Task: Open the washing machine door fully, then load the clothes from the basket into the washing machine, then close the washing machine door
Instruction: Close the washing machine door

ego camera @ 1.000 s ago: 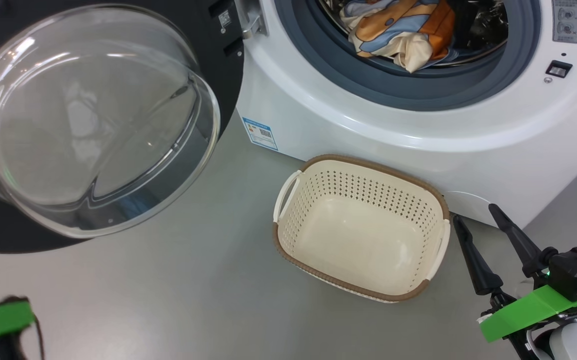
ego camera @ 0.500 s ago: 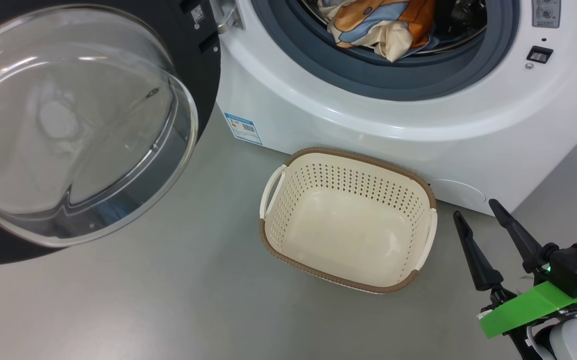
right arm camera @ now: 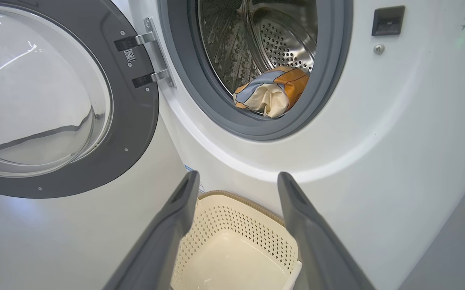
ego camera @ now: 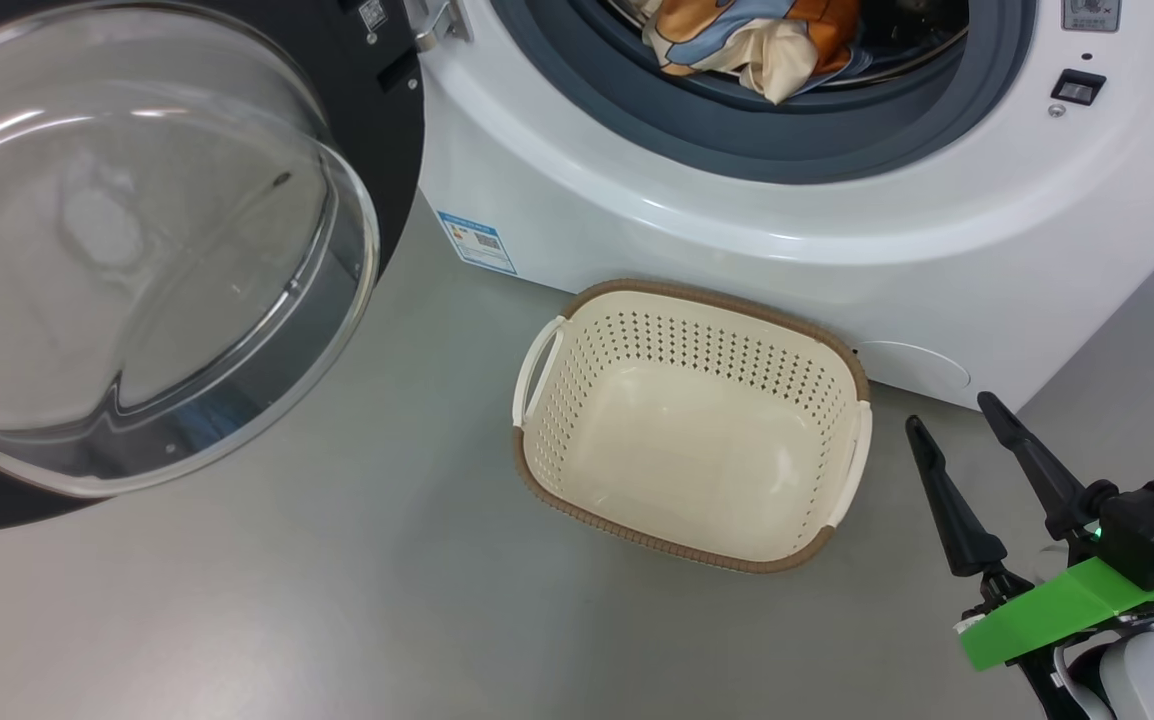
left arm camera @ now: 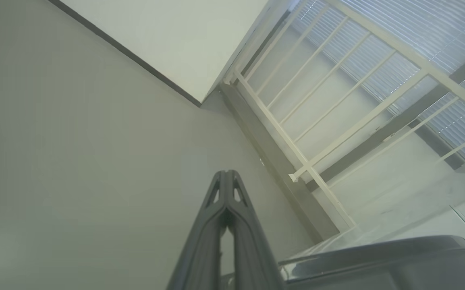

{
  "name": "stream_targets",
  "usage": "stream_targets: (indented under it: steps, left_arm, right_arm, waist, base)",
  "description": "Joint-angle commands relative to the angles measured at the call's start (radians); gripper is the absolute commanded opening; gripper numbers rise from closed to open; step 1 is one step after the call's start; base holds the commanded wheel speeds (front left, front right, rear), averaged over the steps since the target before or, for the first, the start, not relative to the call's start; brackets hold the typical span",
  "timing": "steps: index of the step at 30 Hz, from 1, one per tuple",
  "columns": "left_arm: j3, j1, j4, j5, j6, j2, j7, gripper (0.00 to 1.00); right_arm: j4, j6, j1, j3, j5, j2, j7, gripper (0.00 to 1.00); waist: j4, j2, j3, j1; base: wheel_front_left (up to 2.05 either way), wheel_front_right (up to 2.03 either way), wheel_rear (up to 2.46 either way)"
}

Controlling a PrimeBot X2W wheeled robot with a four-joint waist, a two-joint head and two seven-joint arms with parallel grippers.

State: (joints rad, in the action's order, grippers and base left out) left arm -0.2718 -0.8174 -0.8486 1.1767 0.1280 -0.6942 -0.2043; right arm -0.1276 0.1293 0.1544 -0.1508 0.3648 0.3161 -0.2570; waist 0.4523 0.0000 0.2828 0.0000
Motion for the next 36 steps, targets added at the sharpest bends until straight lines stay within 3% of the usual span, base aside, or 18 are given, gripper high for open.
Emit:
stream_targets:
  steps: [1,10,22,36]
  left_arm:
    - [-0.013,-0.043,-0.014,0.019,0.003,-0.101,-0.053,0.00]
    - [0.011,-0.120,-0.130,0.093,-0.015,-0.101,-0.310,0.00]
    - [0.032,-0.104,-0.119,0.123,-0.008,-0.070,-0.428,0.00]
    - [0.099,-0.021,0.023,0.157,0.002,-0.046,-0.610,0.00]
  right_arm:
    - [0.026,0.001,0.013,-0.027,0.001,0.012,-0.005,1.00]
    - [0.027,0.001,0.006,-0.028,0.001,0.017,-0.005,1.00]
    - [0.023,0.001,0.006,-0.035,0.004,0.018,-0.005,1.00]
    - [0.020,0.001,-0.009,-0.027,0.005,0.004,-0.005,1.00]
  waist:
    - [0.000,0.0000,0.002,0.0000]
    - [0.006,0.0000,0.010,0.0000]
    - [0.005,0.0000,0.000,0.0000]
    - [0.008,0.0000,-0.039,0.0000]
  base:
    - [0.00,0.00,0.00]
    - [0.00,0.00,0.00]
    - [0.00,0.00,0.00]
    - [0.00,0.00,0.00]
